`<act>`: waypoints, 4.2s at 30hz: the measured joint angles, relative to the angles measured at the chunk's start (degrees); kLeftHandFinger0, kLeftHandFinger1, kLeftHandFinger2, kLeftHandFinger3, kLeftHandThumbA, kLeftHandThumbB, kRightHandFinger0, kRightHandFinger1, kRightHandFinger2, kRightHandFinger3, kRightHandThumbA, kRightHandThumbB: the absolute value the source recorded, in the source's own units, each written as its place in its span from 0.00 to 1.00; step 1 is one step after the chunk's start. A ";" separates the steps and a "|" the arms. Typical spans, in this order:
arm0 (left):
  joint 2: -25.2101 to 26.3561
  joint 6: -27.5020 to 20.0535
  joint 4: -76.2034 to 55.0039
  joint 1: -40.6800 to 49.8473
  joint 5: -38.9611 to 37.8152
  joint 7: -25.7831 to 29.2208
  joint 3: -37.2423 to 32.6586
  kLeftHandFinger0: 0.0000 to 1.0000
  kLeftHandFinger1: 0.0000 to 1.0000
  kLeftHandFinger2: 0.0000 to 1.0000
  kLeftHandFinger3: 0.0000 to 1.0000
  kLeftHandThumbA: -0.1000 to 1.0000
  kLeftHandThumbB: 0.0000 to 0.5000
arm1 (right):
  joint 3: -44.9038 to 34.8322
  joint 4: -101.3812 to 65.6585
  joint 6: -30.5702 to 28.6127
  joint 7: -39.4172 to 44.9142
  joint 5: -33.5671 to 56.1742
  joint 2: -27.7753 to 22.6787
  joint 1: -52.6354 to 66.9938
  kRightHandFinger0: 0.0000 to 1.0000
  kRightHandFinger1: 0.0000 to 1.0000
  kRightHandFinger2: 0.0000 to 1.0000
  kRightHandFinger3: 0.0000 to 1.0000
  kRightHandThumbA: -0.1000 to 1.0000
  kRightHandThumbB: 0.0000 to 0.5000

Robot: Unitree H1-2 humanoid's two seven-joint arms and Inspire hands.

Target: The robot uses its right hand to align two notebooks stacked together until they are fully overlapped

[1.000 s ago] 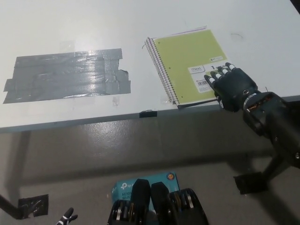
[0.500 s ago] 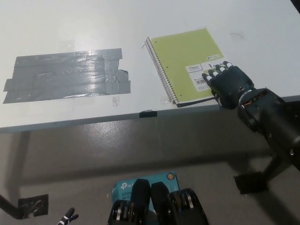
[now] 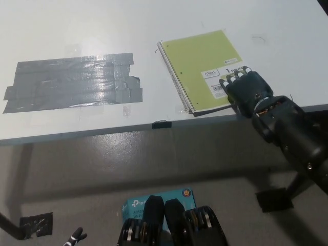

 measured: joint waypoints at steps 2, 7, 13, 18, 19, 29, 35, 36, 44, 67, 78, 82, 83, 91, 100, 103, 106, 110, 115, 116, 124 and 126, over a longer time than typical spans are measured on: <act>-0.02 0.00 0.00 0.01 -0.02 0.00 0.00 0.47 0.55 0.69 1.00 1.00 1.00 | 0.00 -0.03 1.46 0.98 -0.39 0.64 -0.09 1.00 1.00 1.00 1.00 1.00 1.00; -0.04 -0.02 0.00 0.01 -0.08 0.00 0.00 0.51 0.55 0.69 1.00 1.00 1.00 | 0.00 -0.11 4.78 3.45 -1.65 2.01 -0.40 1.00 1.00 1.00 1.00 1.00 1.00; -0.06 -0.08 0.00 0.18 -0.09 0.00 -0.05 0.50 0.54 0.69 1.00 1.00 1.00 | 0.01 -0.11 7.29 5.76 -2.64 2.91 -0.90 1.00 1.00 1.00 1.00 1.00 0.93; -0.10 0.04 -0.39 0.87 -0.30 0.00 0.05 0.54 0.57 0.69 1.00 1.00 1.00 | 0.03 -0.54 8.59 8.07 -3.53 3.26 -1.29 1.00 1.00 1.00 1.00 1.00 0.94; -0.11 0.05 -0.42 1.02 -0.40 0.00 0.09 0.56 0.59 0.70 1.00 1.00 1.00 | -0.02 -0.85 8.78 8.60 -3.61 3.22 -1.29 1.00 1.00 1.00 1.00 1.00 0.90; -0.10 0.06 -0.39 1.66 -0.50 -0.01 -0.03 0.61 0.61 0.70 1.00 1.00 1.00 | -1.39 -2.09 7.54 8.10 -3.40 2.22 -2.11 1.00 1.00 1.00 1.00 1.00 0.90; -0.10 0.26 -0.40 1.80 -0.60 -0.01 -0.02 0.64 0.63 0.70 1.00 1.00 1.00 | -3.21 -2.80 4.71 4.15 -3.22 1.29 -4.26 1.00 1.00 1.00 1.00 1.00 0.96; -0.10 0.29 -0.40 1.83 -0.60 -0.01 -0.03 0.63 0.62 0.70 1.00 1.00 1.00 | -3.46 -2.76 4.20 3.46 -3.13 1.15 -4.75 1.00 1.00 1.00 1.00 1.00 0.96; -0.10 0.13 -0.25 2.61 -0.56 -0.01 -0.23 0.59 0.56 0.66 1.00 1.00 1.00 | -5.38 -0.94 1.31 -0.22 -2.02 0.49 -10.46 1.00 1.00 1.00 1.00 1.00 0.92; -1.66 0.11 -0.02 4.79 -1.17 0.04 0.31 0.63 0.66 0.77 1.00 1.00 1.00 | -26.21 -34.64 0.02 1.51 5.46 -10.07 0.32 1.00 1.00 1.00 1.00 1.00 0.67; -2.01 0.21 0.88 4.56 -1.59 0.05 1.95 0.61 0.66 0.78 1.00 1.00 1.00 | -48.40 -55.40 0.76 1.82 10.30 -10.65 46.01 1.00 1.00 1.00 1.00 1.00 0.65; -1.98 0.21 1.47 4.60 -1.85 0.05 2.64 0.62 0.65 0.75 1.00 1.00 1.00 | -55.09 -58.11 0.01 0.51 12.60 -8.89 61.95 1.00 1.00 1.00 1.00 1.00 0.61; -1.90 0.24 1.55 4.63 -1.85 0.05 2.78 0.62 0.65 0.75 1.00 1.00 1.00 | -56.31 -58.01 -0.64 -0.59 13.21 -8.44 66.02 1.00 1.00 1.00 1.00 1.00 0.61; -1.44 0.08 3.02 4.46 -1.54 0.06 3.15 0.55 0.60 0.72 1.00 1.00 1.00 | -55.44 -44.66 -5.06 -5.55 17.34 -6.80 76.83 1.00 1.00 1.00 1.00 1.00 0.55; -1.31 0.03 3.61 4.70 -0.83 0.07 2.68 0.57 0.57 0.69 1.00 1.00 1.00 | -51.83 -35.48 -4.61 3.33 27.15 -10.00 74.72 0.97 1.00 1.00 1.00 0.72 0.38; -0.92 -0.01 3.69 4.66 -0.49 0.10 2.70 0.57 0.57 0.68 1.00 1.00 1.00 | -49.88 -34.31 -4.05 7.43 30.58 -12.06 73.12 1.00 1.00 1.00 1.00 0.75 0.43; -0.54 -0.05 3.51 4.63 -0.01 0.34 2.76 0.53 0.54 0.65 1.00 1.00 1.00 | -47.45 -34.09 -2.73 11.17 33.15 -14.15 71.85 1.00 1.00 1.00 1.00 0.76 0.40; -0.18 -0.04 3.04 4.46 0.48 0.72 3.22 0.54 0.55 0.65 1.00 1.00 1.00 | -44.08 -34.16 -0.29 15.16 35.56 -16.45 69.90 1.00 1.00 1.00 1.00 0.74 0.37; -0.10 0.00 3.10 3.10 1.14 1.12 3.40 0.38 0.46 0.64 1.00 1.00 1.00 | -41.62 -32.37 1.67 17.62 37.70 -17.78 66.47 1.00 1.00 1.00 1.00 0.81 0.36; -0.09 0.04 3.09 2.75 1.27 1.14 3.40 0.37 0.46 0.64 1.00 1.00 1.00 | -41.24 -32.38 1.98 18.02 38.08 -18.07 65.88 1.00 1.00 1.00 1.00 0.81 0.36; -0.04 0.01 3.11 2.74 2.25 1.23 3.44 0.38 0.45 0.61 1.00 1.00 1.00 | -38.76 -35.55 5.87 19.95 39.14 -20.07 65.64 1.00 1.00 1.00 1.00 0.82 0.39; -0.01 0.01 3.12 2.71 2.36 1.23 3.49 0.36 0.45 0.61 1.00 1.00 1.00 | -38.26 -36.13 6.81 20.25 39.20 -20.13 65.64 1.00 1.00 1.00 1.00 0.81 0.41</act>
